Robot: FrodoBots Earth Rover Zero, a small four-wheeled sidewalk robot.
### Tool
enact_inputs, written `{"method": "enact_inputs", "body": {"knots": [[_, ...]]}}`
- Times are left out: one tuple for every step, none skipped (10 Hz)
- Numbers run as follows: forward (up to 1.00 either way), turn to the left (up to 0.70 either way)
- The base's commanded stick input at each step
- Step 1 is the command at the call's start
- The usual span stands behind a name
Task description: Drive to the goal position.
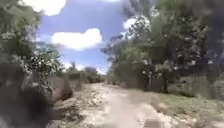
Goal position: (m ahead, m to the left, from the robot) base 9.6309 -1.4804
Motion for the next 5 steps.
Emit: {"method": "enact_inputs", "body": {"knots": [[1.00,0.00],[1.00,0.00],[1.00,0.00],[1.00,0.00],[1.00,0.00]]}}
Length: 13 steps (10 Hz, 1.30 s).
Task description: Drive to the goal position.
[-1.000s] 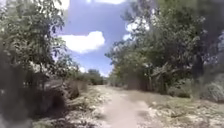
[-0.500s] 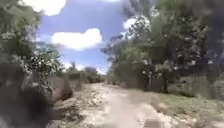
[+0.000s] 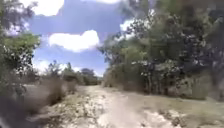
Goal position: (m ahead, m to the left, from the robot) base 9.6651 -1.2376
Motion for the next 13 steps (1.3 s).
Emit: {"method": "enact_inputs", "body": {"knots": [[1.00,0.00],[1.00,0.00],[1.00,0.00],[1.00,0.00],[1.00,0.00],[1.00,0.00],[1.00,0.40],[1.00,0.40],[1.00,0.21],[1.00,0.00],[1.00,0.22],[1.00,0.33],[1.00,0.38]]}}
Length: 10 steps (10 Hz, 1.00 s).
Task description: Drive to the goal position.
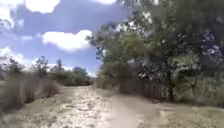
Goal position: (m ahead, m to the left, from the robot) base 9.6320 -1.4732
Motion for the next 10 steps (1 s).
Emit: {"method": "enact_inputs", "body": {"knots": [[1.00,0.00],[1.00,0.08],[1.00,0.37],[1.00,0.40],[1.00,0.33],[1.00,0.00],[1.00,0.00],[1.00,0.00],[1.00,0.00],[1.00,0.00]]}}
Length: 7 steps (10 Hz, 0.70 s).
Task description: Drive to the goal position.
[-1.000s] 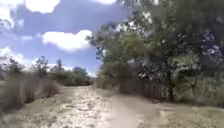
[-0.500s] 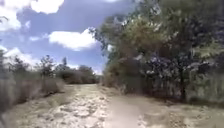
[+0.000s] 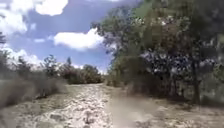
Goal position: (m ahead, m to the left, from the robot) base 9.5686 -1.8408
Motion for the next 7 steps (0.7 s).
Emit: {"method": "enact_inputs", "body": {"knots": [[1.00,0.00],[1.00,0.00],[1.00,0.00],[1.00,0.00],[1.00,0.18],[1.00,0.40],[1.00,0.18]]}}
